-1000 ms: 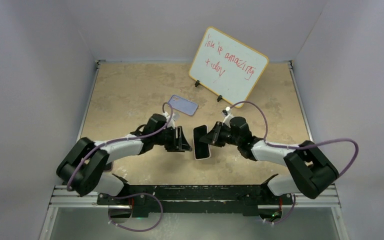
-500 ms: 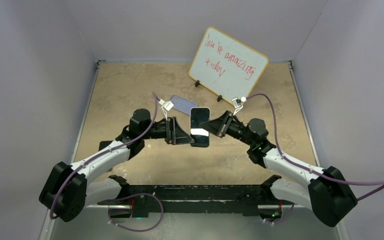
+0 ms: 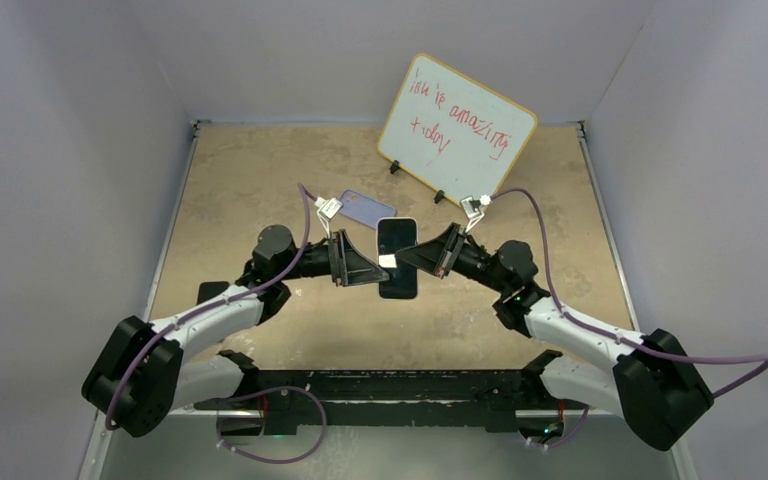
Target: Put the phone into the phone case
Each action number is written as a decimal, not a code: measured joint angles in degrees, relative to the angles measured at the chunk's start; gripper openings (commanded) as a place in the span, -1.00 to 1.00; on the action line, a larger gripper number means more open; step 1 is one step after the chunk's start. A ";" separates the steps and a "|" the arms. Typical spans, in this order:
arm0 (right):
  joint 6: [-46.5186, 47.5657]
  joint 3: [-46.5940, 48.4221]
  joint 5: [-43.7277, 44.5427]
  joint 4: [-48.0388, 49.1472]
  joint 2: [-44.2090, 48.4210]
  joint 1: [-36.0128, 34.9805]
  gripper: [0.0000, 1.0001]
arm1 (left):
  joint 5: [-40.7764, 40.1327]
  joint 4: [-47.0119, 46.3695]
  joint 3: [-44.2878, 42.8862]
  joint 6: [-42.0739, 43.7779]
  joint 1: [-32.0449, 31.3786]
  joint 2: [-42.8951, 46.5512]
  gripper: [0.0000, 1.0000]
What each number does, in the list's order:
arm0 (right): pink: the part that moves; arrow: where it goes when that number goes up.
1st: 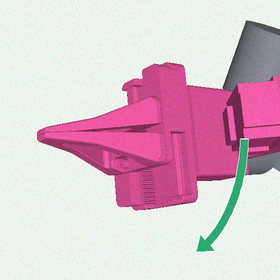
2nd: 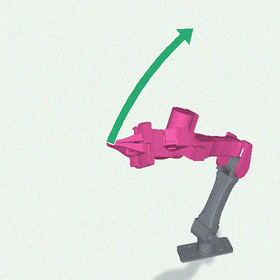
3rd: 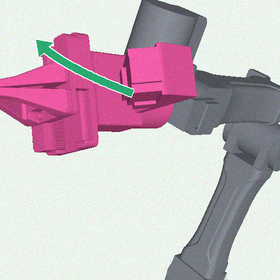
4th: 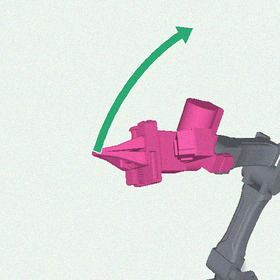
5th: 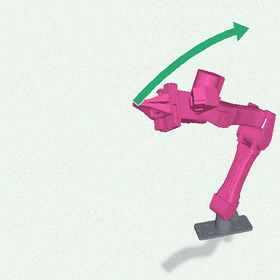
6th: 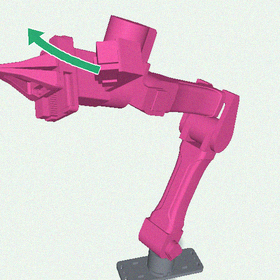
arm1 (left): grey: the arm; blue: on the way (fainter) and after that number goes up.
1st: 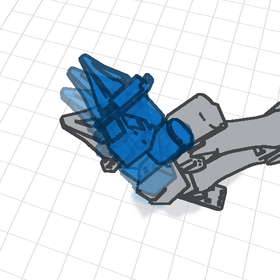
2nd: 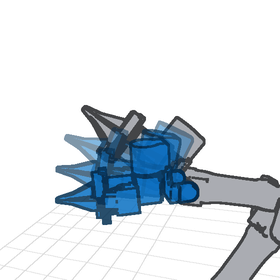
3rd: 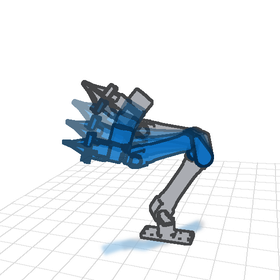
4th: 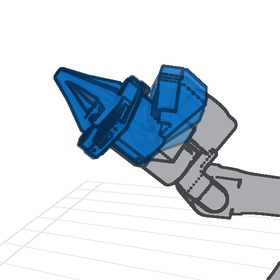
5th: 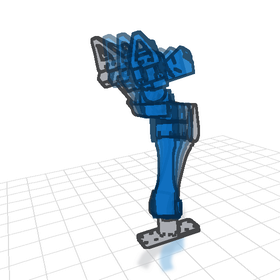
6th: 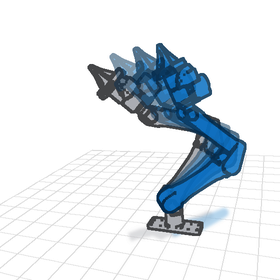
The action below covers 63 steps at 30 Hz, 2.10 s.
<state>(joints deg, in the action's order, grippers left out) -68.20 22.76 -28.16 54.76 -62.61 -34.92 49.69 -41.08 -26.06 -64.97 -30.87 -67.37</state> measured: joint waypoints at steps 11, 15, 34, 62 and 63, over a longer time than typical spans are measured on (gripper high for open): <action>-0.57 -1.05 -0.52 3.56 -2.62 -0.70 -0.42 | -1.29 -5.05 1.07 -3.89 -0.66 -1.53 -1.00; -0.22 -1.18 -0.66 3.17 -2.32 -0.72 0.03 | -1.46 -5.16 1.33 -3.32 -0.76 -1.51 -1.00; 6.19 -6.56 -5.97 -6.58 5.75 -0.72 -0.03 | -3.91 -7.21 3.21 -1.57 -0.76 -0.04 -1.00; 2.80 -7.56 -7.34 -7.72 8.00 -1.14 0.22 | -2.78 11.43 -0.57 12.74 -1.33 6.40 -1.00; 3.52 -7.21 -7.15 -9.16 9.22 -1.07 0.31 | -2.03 11.52 -0.55 13.22 -1.33 6.32 -1.00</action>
<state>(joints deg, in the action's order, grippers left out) -64.69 15.55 -35.31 45.60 -53.39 -35.99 47.66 -29.56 -26.61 -51.75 -32.21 -61.06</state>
